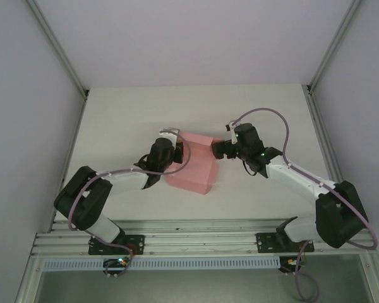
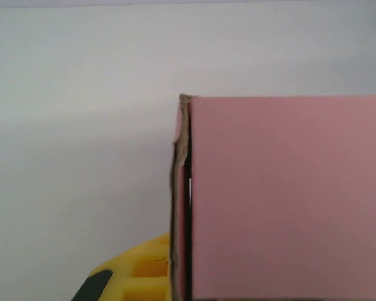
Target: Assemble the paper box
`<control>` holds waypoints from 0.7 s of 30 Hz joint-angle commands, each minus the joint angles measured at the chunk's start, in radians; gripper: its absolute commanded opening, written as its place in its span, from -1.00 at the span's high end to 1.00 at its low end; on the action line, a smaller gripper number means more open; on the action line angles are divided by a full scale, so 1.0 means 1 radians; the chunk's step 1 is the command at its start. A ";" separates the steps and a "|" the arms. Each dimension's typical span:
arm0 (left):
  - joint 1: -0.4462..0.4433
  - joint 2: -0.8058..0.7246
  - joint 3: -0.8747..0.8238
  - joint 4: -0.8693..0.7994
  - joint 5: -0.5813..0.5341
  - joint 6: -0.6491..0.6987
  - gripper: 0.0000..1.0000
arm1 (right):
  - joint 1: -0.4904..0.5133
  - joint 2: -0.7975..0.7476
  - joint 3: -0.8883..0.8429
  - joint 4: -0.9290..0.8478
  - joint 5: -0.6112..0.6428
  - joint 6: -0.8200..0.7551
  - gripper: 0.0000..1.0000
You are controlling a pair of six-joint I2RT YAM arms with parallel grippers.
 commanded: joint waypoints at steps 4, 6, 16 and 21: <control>-0.016 -0.026 0.047 0.007 0.064 -0.046 1.00 | 0.004 0.021 0.009 0.140 -0.045 0.055 -0.99; -0.016 -0.028 0.049 -0.004 0.046 -0.053 1.00 | 0.005 0.002 -0.006 0.133 -0.001 0.054 -0.99; 0.024 -0.048 0.056 -0.071 -0.007 -0.078 1.00 | 0.001 -0.190 -0.140 0.014 0.133 0.055 -0.99; 0.036 -0.058 0.059 -0.082 0.011 -0.077 1.00 | 0.000 -0.227 -0.195 -0.015 0.160 0.062 -0.99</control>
